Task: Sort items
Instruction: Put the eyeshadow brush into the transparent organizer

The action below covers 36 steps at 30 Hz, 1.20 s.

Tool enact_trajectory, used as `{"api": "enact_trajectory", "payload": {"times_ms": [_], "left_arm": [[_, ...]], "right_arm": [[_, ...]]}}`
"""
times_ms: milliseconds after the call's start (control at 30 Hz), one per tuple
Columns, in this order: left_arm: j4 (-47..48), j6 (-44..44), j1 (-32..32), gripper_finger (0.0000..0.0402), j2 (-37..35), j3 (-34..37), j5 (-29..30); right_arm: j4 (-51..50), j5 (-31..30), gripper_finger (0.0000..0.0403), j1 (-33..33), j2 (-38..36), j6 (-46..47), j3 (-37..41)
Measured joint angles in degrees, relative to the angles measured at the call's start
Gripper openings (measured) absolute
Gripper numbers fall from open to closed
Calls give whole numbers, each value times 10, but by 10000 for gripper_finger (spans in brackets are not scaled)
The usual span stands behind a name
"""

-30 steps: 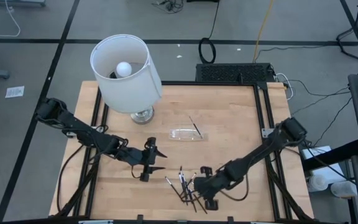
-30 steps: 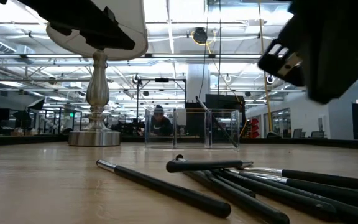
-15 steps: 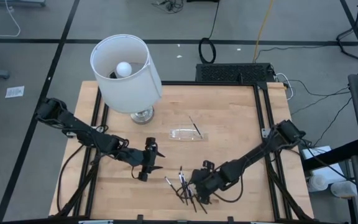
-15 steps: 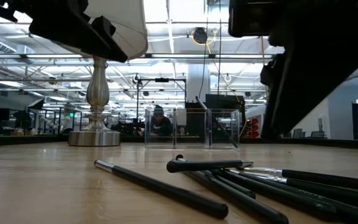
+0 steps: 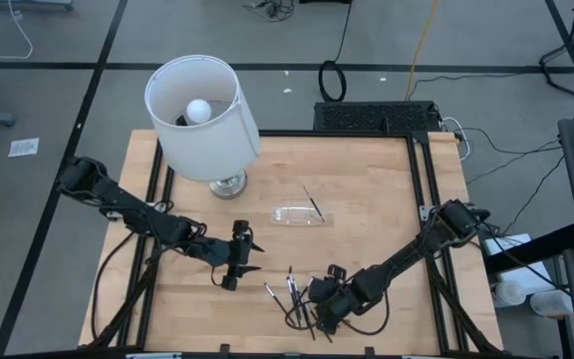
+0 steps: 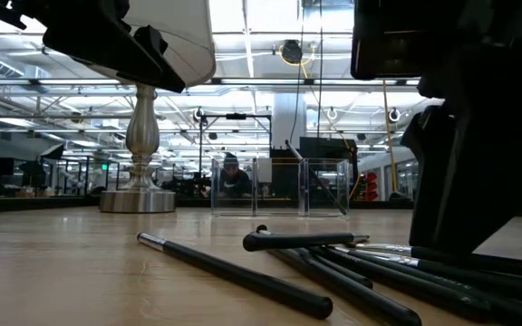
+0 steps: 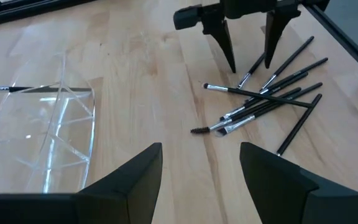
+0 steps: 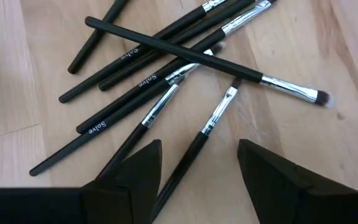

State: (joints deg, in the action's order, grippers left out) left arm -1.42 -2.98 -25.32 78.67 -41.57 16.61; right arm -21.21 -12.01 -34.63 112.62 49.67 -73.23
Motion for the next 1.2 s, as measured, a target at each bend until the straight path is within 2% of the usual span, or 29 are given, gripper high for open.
{"api": "enact_trajectory", "payload": {"times_ms": [200, 667, 767, 967, 1200], "left_arm": [[0, -1, 0, 223, 0, 0, 0], [0, -7, 0, 223, 0, 0, 0], [0, -7, 0, 223, 0, 0, 0], [1, -7, 0, 223, 0, 0, 0], [4, -19, 0, 223, 0, 0, -4]], "right_arm": [[-78, -13, 165, 6, -2, 1, -1], [-87, -15, 93, 8, -2, -13, 78], [-85, 0, 77, 13, -3, -10, 91], [-83, 31, 10, 31, -4, -31, 98], [-80, 28, 3, 42, -30, -60, 102]]}}
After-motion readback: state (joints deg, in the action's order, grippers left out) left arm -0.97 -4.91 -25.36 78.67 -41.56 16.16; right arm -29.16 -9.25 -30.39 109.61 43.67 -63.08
